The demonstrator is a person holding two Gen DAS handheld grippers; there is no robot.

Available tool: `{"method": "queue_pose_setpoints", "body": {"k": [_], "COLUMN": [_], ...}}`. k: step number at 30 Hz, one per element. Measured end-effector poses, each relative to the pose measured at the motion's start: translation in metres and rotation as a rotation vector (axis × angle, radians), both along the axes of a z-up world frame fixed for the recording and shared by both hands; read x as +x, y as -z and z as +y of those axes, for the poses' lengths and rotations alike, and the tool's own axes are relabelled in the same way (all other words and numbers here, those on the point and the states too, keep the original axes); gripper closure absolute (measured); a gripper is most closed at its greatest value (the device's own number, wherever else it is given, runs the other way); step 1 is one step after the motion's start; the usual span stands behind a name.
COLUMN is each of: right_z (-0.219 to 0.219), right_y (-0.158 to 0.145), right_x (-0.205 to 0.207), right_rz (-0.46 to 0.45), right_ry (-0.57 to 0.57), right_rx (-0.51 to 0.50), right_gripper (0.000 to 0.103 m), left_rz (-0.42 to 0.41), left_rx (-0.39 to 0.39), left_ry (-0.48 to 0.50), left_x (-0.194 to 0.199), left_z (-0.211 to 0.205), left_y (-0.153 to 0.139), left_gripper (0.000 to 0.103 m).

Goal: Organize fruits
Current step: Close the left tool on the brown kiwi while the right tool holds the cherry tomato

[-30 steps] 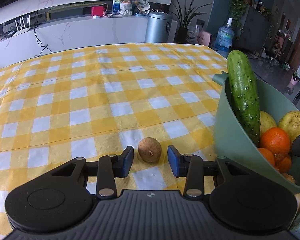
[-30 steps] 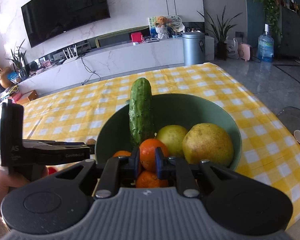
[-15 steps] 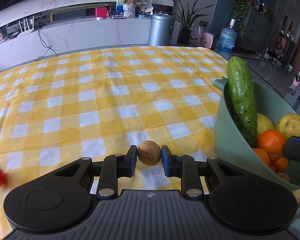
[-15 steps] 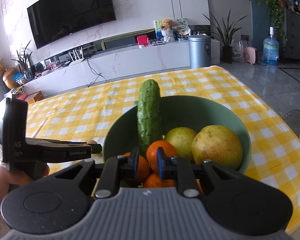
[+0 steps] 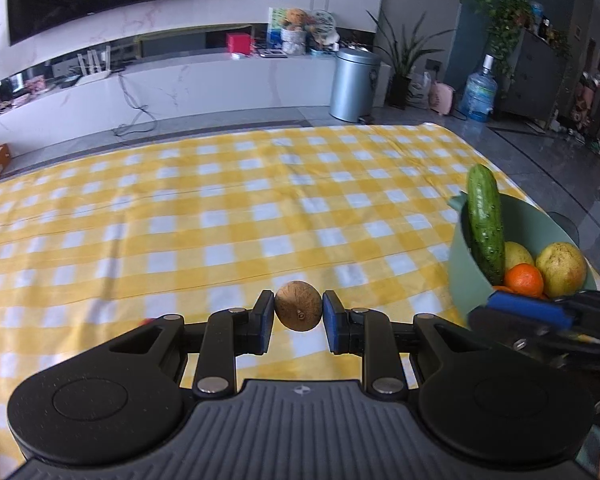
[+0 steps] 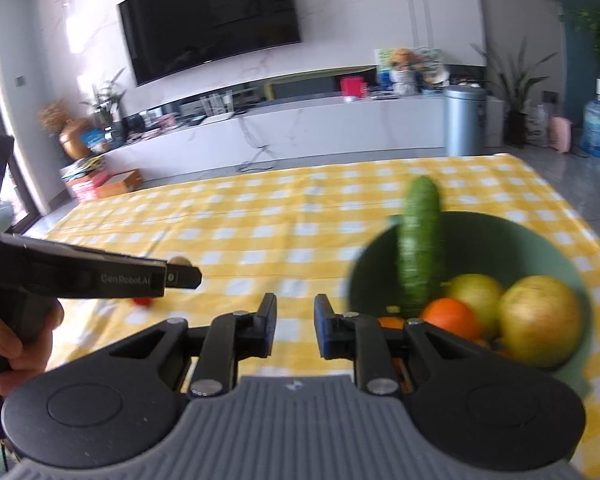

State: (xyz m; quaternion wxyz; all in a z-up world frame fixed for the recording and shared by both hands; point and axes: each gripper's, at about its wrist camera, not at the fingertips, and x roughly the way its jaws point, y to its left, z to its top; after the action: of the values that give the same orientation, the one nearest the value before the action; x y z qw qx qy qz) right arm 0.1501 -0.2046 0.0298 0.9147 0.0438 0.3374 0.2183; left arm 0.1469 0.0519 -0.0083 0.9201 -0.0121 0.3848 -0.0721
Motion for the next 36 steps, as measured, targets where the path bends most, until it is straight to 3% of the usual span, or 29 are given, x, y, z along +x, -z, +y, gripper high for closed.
{"method": "queue_pose_setpoints", "body": {"k": [6,10,12,15,23,34,36], "right_z": [0.058,0.102,0.124,0.152,0.201,0.228,0.227], "right_y": [0.004,0.014,0.021,0.032,0.056,0.081,0.083], "right_x": [-0.003,0.001,0.004,0.010,0.041,0.064,0.065], "right_rz": [0.007,0.021,0.031,0.014,0.021,0.079,0.082], "right_ry": [-0.180,-0.297,-0.338,-0.384,-0.377,-0.358,-0.354], "right_rx": [0.006,-0.006,-0.013,-0.042,-0.111,-0.154,-0.152], "right_gripper": [0.080,0.078,0.068,0.067,0.067,0.069,0.074], "left_rz": [-0.024,-0.044,-0.059,-0.072,-0.060,-0.042,-0.040], "left_rx": [-0.013,-0.080,-0.111,-0.176,-0.268,-0.249,-0.239], "left_ry": [-0.111,-0.220,-0.268,-0.331,-0.414,-0.409,-0.401], "left_x": [-0.013,-0.017,-0.018,-0.020,-0.021,-0.017,-0.016], "left_z": [0.049,0.088,0.103,0.125,0.159,0.156,0.154], "left_y": [-0.006,-0.006,-0.006,-0.004,0.006,0.016,0.017], "left_gripper": [0.074,0.075,0.075,0.075,0.075,0.074,0.074]}}
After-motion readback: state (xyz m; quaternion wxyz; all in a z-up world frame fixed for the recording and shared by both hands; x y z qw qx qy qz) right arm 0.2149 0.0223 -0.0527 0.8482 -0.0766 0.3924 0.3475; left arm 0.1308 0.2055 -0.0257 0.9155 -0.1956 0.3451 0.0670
